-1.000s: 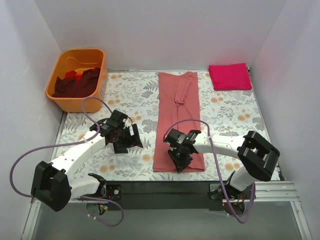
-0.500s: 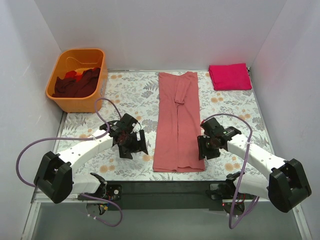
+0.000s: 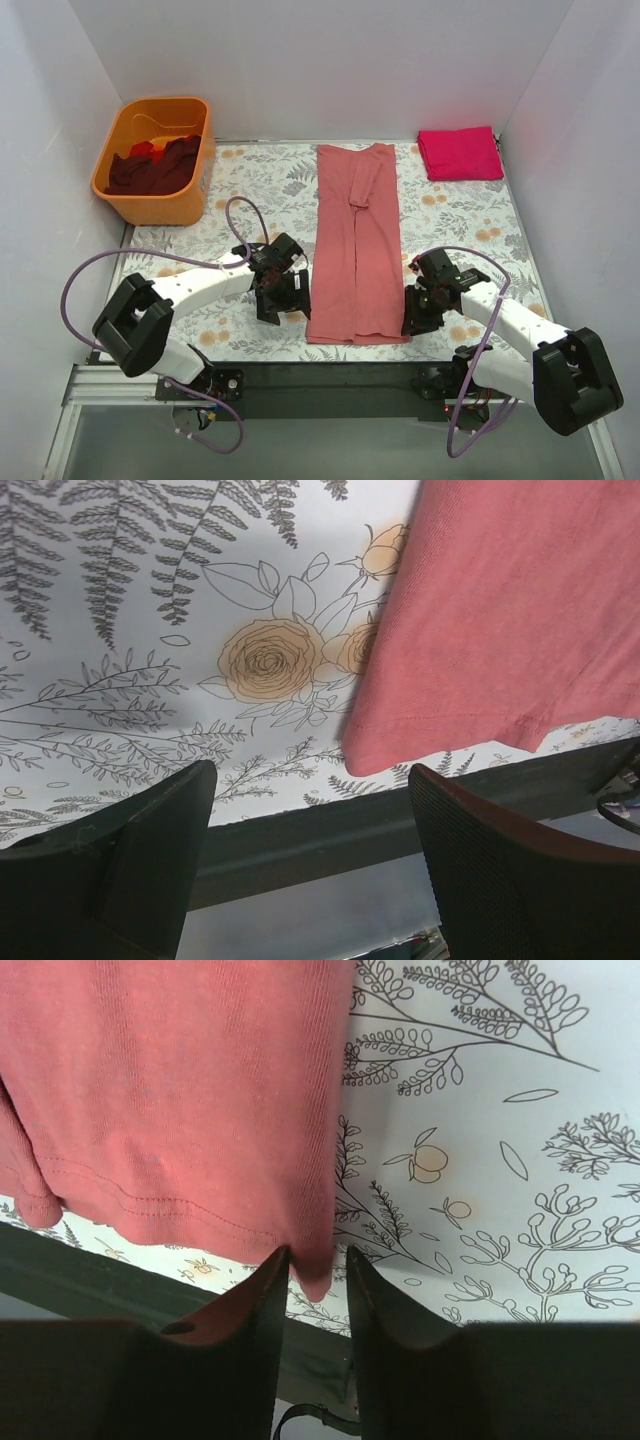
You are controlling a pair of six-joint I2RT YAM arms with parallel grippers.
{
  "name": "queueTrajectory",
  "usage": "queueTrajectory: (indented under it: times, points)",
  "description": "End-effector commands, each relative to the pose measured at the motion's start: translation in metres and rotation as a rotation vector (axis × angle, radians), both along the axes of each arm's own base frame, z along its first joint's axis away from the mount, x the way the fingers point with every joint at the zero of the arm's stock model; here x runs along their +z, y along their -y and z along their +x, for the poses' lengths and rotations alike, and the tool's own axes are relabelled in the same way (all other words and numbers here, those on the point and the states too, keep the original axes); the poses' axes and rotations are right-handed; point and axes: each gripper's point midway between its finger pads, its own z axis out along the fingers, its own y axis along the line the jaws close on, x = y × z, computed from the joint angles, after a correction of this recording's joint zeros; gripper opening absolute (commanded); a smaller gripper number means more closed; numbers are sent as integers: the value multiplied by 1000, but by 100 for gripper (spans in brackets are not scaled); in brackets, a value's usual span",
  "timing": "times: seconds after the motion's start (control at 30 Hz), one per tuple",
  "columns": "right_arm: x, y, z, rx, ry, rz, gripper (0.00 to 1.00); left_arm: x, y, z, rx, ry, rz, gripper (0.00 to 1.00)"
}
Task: Fold and stack the t-shirts
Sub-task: Fold the tshirt
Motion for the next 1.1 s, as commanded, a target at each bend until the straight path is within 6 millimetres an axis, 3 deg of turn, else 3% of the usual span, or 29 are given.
queueTrajectory:
  times: [0.0, 0.1, 0.2, 0.33, 0.43, 0.47, 0.77, 1.07]
  points:
    - [-4, -2, 1, -1, 10, 21, 34, 5, 12, 8, -4, 33, -3, 77]
    - [-6, -1, -1, -4, -2, 16, 21, 1, 14, 6, -13, 22, 16, 75]
    - [-5, 0, -3, -12, -2, 16, 2, 0, 15, 5, -16, 19, 29, 70]
    - [-5, 2, -3, -18, 7, 8, 1, -3, 18, 2, -23, 4, 52, 68]
    - [-4, 1, -3, -16, 4, 16, 1, -10, 21, -3, -41, -13, 79, 63]
    - [-5, 1, -4, -11, 1, 17, 1, -11, 21, -6, -50, -20, 89, 56]
    - [-3, -2, -3, 7, 8, 35, 1, -22, 31, -8, -78, -42, 154, 45]
    - [-2, -4, -3, 12, 15, 45, 1, -37, 32, -26, -119, -103, 196, 24]
